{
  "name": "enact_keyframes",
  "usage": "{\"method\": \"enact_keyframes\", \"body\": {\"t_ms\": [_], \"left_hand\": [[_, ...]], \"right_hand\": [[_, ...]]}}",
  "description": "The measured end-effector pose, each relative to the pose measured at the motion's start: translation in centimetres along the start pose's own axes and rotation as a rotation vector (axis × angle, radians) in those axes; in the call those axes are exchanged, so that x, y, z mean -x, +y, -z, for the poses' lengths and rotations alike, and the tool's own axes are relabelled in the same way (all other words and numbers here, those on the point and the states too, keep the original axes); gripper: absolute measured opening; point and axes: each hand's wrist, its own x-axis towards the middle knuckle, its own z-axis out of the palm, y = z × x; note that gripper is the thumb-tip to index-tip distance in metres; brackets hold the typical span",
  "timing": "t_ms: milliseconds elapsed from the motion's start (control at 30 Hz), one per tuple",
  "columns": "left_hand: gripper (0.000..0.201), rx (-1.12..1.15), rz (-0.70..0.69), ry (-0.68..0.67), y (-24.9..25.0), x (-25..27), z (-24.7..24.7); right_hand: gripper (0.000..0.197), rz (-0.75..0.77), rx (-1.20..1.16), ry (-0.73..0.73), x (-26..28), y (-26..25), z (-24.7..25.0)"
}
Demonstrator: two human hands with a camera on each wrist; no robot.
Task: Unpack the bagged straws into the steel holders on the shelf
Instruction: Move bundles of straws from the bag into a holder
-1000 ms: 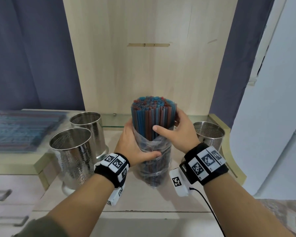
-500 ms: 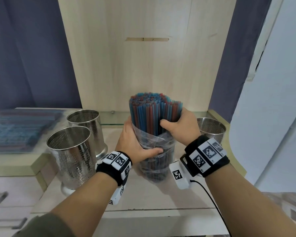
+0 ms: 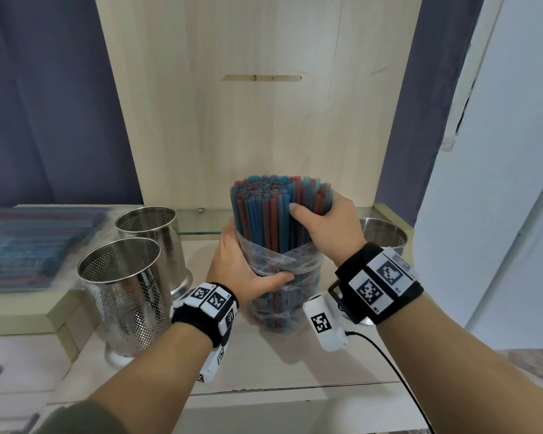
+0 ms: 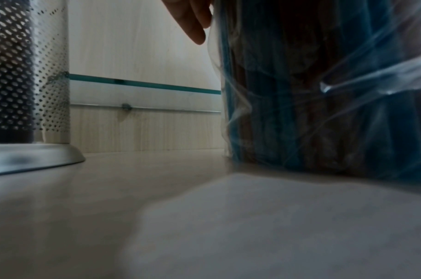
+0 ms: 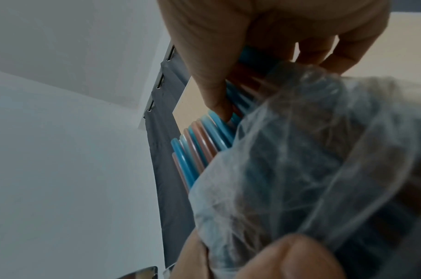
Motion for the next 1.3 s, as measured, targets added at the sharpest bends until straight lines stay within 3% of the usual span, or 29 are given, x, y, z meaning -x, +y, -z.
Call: {"method": "enact_keyframes", "body": {"t_ms": [133, 267, 433, 533, 733, 967, 1033, 1300], "left_hand": [[0.124, -0.022, -0.003, -0.004, 0.2, 0.1, 0.1], [0.124, -0.041, -0.004, -0.011, 0.3, 0.2, 0.1], [0.126, -0.058, 0.005, -0.025, 0.3, 0.2, 0.1], [0.125, -0.061, 0.012, -0.027, 0.2, 0.1, 0.0], [0.125, -0.051, 0.013, -0.028, 0.3, 0.1, 0.0], [0.125, -0.065, 0.021, -0.026, 0.1, 0.1, -0.1], [0.124, -0.067, 0.023, -0.028, 0.1, 0.0, -0.2], [0.121, -0.031, 0.019, -0.030, 0.1, 0.0, 0.0]], "right_hand": [[0.006, 0.040, 0.009, 0.110, -0.3, -0.8, -0.2], [0.014, 0.129, 0.030, 0.238, -0.9, -1.5, -0.2], [0.016, 0.107, -0.056, 0.263, -2.7, -2.7, 0.7], [0.004, 0.077, -0.136, 0.238, -3.6, -3.0, 1.1], [0.005, 0.060, -0.247, 0.172, -4.3, -2.8, 1.3], [0.011, 0.078, -0.195, 0.077, -4.7, -2.8, 1.7], [0.005, 0.085, -0.223, 0.074, -5.3, -3.4, 2.2], [0.017, 0.062, -0.319, 0.094, -8.7, -5.7, 4.3]]}}
